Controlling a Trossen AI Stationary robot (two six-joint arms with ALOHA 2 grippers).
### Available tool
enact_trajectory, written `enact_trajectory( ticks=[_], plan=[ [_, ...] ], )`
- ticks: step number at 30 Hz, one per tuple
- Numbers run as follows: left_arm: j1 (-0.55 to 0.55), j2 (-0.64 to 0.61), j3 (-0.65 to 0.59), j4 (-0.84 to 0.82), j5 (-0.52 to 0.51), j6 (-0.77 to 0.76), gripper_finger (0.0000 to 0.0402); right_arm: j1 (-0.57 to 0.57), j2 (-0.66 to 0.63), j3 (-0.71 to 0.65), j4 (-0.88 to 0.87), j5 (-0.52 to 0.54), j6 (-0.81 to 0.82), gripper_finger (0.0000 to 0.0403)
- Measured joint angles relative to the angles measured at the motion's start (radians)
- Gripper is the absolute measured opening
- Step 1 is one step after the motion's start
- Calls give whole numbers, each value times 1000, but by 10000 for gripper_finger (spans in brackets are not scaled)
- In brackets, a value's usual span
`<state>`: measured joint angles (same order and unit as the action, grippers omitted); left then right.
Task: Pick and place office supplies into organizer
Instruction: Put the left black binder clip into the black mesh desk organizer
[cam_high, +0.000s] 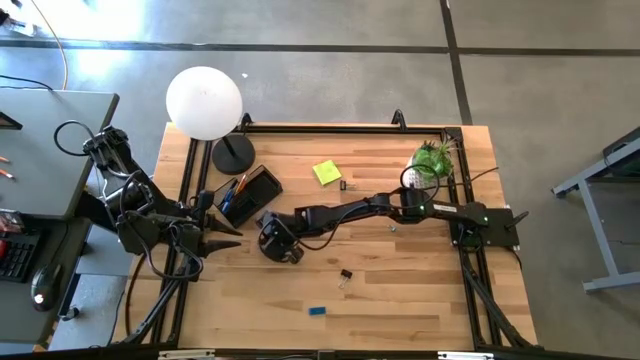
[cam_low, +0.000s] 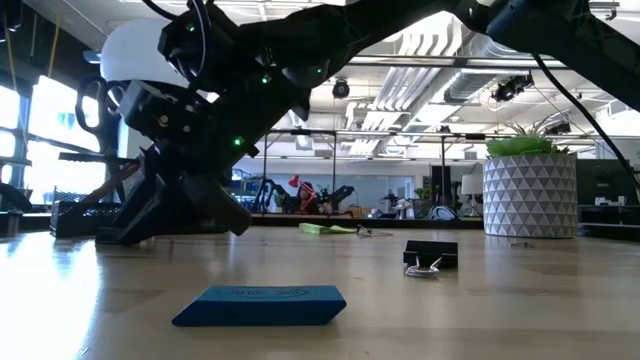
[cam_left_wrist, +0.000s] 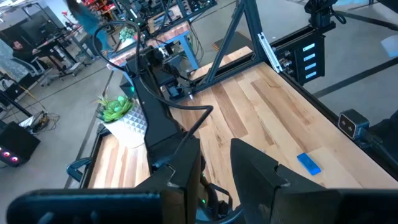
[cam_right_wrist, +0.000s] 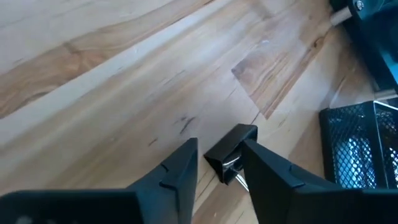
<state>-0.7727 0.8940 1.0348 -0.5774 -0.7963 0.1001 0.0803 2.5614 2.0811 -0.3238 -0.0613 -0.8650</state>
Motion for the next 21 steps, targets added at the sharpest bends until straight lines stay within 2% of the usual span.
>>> enact_trajectory(
  ticks=[5, 11, 21],
  plan=[
    [0, 0, 0, 0, 0, 0, 79, 0, -1, 0, -23, 0, 0, 81],
    [0, 0, 0, 0, 0, 0, 78, 1, -3, 0, -31, 12, 39, 12],
    [0, 0, 0, 0, 0, 0, 78, 18, -12, -1, -7, 70, 83, 3]
  ],
)
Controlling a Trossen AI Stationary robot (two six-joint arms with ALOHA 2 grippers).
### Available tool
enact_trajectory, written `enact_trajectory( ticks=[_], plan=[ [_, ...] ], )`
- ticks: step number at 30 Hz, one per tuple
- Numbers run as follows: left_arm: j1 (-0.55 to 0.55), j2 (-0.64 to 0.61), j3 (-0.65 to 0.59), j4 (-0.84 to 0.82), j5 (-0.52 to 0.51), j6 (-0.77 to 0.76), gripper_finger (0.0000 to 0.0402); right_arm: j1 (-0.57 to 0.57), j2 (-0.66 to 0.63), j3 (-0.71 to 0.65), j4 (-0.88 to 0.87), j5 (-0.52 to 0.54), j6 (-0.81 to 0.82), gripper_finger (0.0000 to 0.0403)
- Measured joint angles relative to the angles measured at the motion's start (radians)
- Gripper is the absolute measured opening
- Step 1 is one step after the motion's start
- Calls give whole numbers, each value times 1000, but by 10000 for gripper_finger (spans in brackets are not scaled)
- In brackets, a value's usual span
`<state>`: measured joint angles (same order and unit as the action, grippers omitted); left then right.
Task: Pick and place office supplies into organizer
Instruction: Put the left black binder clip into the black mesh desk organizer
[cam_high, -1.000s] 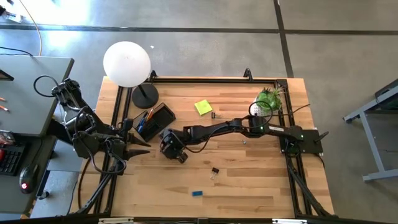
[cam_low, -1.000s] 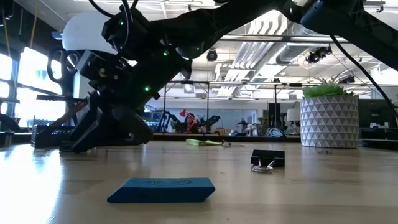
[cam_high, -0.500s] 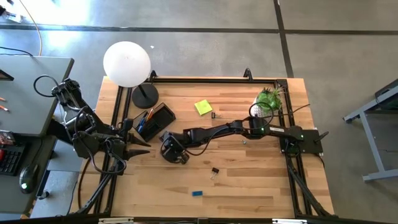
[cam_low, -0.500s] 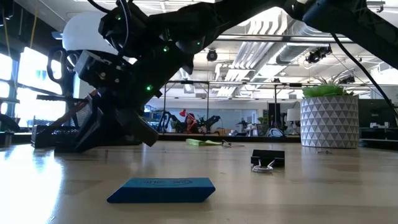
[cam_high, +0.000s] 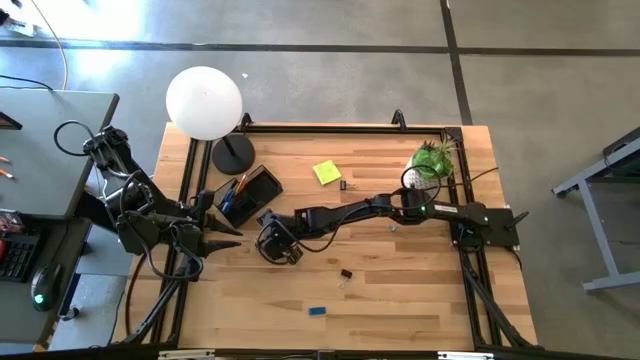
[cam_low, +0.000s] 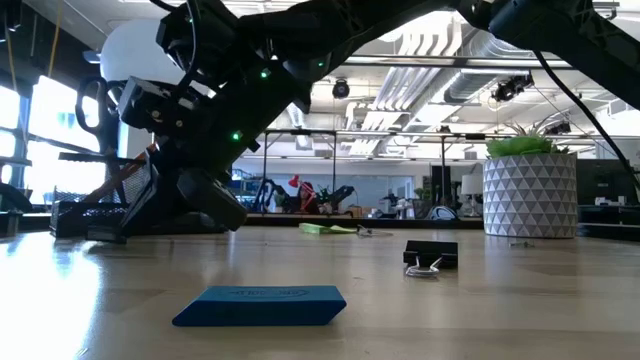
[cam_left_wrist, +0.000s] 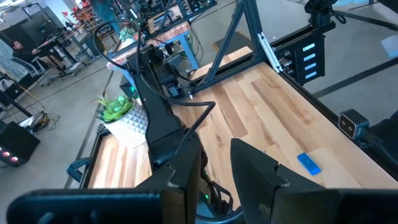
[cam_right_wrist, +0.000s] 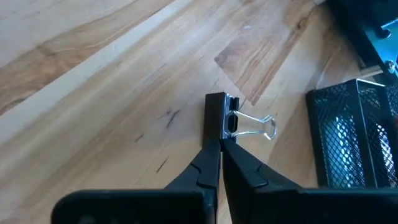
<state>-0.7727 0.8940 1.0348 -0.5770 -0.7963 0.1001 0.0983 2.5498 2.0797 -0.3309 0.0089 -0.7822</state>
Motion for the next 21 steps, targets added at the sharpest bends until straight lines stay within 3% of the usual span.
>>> enact_trajectory(
  ticks=[6, 11, 17, 21],
  plan=[
    [0, 0, 0, 0, 0, 0, 78, 9, -35, -3, 21, 53, 0, 0],
    [0, 0, 0, 0, 0, 0, 78, 3, -66, -1, 81, 21, 27, 0],
    [0, 0, 0, 0, 0, 0, 79, -22, -63, -1, 112, -77, 190, 13],
    [0, 0, 0, 0, 0, 0, 79, -16, -48, -1, 163, -88, 367, 47]
  ],
)
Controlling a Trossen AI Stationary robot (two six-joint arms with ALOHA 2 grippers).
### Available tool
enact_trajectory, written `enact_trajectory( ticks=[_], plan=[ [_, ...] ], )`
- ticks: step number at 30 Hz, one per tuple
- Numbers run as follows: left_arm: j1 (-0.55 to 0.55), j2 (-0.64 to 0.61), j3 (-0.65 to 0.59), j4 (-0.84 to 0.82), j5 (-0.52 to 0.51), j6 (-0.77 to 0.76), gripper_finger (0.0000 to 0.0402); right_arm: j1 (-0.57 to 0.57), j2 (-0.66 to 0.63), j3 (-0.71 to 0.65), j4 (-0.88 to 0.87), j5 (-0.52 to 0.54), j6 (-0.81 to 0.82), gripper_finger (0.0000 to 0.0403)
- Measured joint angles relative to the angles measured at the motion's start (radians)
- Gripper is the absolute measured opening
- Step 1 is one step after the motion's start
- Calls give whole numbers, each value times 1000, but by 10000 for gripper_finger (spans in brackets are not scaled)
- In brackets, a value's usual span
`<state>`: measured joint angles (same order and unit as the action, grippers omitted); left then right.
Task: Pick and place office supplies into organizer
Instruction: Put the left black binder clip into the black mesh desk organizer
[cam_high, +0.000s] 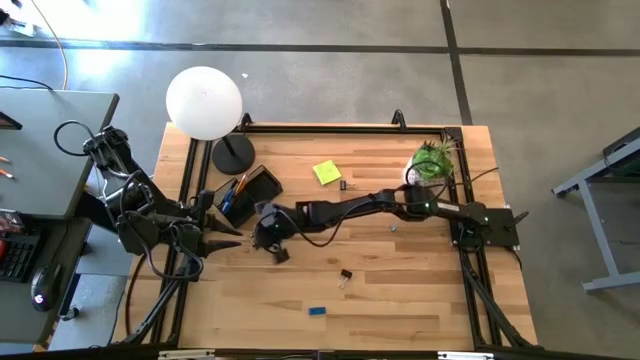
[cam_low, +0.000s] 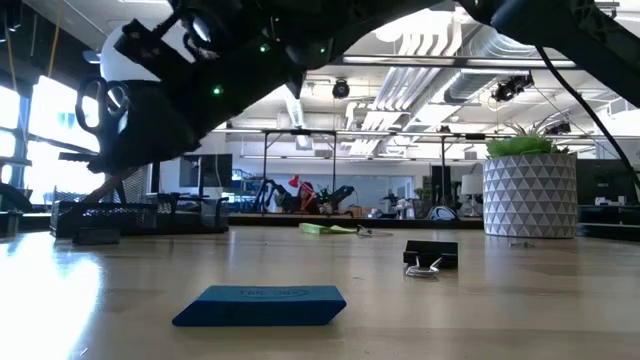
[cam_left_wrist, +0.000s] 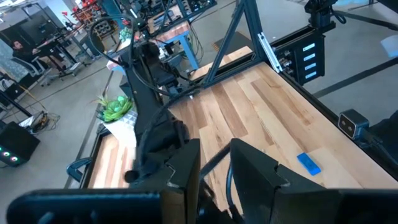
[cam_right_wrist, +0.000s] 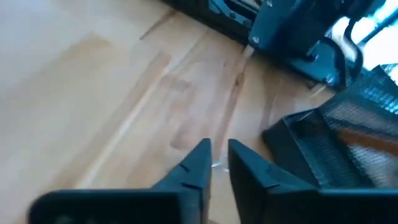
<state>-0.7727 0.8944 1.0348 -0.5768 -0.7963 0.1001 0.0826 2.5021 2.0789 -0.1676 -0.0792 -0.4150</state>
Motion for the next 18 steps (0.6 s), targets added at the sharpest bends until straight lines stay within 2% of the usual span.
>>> enact_trajectory(
  ticks=[5, 11, 14, 18],
  plan=[
    [0, 0, 0, 1, 0, 0, 79, 24, 19, 0, 71, 47, 309, 119],
    [0, 0, 0, 2, 0, 0, 79, 53, 36, 1, 78, 249, 642, 212],
    [0, 0, 0, 2, 0, 0, 79, 63, 39, 1, 77, 275, 717, 248],
    [0, 0, 0, 1, 0, 0, 79, 82, 57, 0, 69, 324, 726, 272]
  ],
)
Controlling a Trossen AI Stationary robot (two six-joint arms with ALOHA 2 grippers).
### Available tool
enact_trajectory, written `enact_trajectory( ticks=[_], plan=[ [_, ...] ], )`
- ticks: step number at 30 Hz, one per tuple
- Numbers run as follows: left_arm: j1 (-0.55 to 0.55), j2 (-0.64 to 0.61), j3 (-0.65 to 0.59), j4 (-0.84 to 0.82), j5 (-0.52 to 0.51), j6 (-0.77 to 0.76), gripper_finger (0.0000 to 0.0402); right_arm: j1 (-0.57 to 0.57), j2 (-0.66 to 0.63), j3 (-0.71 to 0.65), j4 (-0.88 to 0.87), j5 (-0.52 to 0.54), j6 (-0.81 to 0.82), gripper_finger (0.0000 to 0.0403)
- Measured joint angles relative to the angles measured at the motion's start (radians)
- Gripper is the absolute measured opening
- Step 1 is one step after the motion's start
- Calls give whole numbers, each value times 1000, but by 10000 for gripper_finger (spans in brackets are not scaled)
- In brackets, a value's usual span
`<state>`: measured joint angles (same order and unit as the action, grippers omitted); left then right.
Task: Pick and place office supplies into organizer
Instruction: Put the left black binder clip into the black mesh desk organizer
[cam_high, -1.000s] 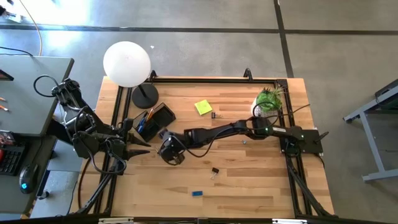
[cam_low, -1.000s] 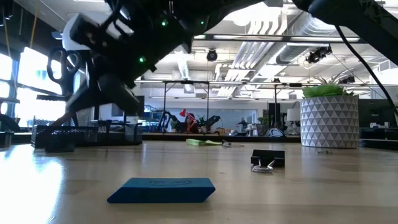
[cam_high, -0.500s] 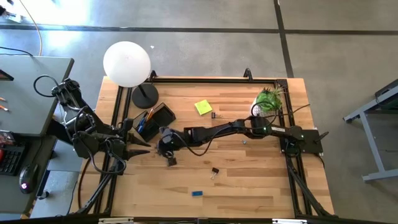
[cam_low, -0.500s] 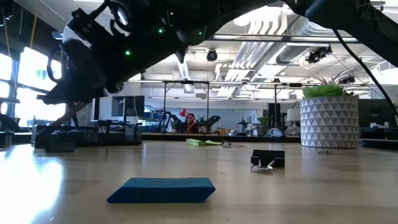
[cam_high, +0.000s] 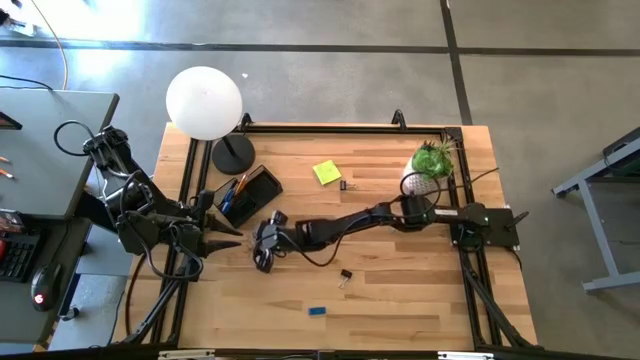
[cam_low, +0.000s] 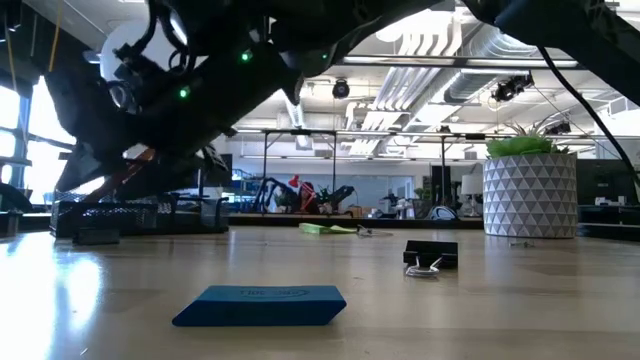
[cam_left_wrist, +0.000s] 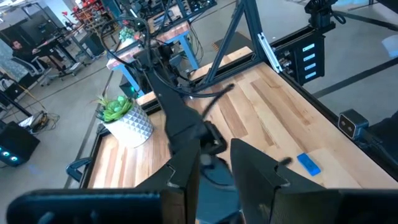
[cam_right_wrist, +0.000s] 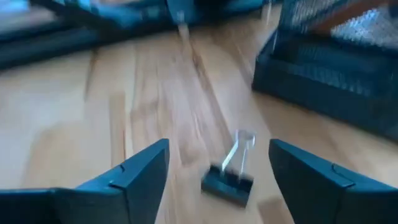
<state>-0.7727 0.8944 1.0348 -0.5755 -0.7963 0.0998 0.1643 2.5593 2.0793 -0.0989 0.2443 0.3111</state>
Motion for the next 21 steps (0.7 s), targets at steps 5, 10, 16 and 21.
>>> enact_trajectory(
  ticks=[5, 10, 16, 21],
  plan=[
    [0, 0, 0, 0, 0, 0, 79, 14, 52, 0, 17, 44, 6, 275],
    [0, 0, 0, -2, 0, 0, 79, 17, 71, -1, 35, 89, 7, 275],
    [0, 0, 0, -2, 0, 10, 79, 16, 80, -1, 30, 91, 25, 275],
    [0, 0, 0, 0, 0, 25, 79, 16, 80, 0, 21, 92, 25, 272]
  ],
)
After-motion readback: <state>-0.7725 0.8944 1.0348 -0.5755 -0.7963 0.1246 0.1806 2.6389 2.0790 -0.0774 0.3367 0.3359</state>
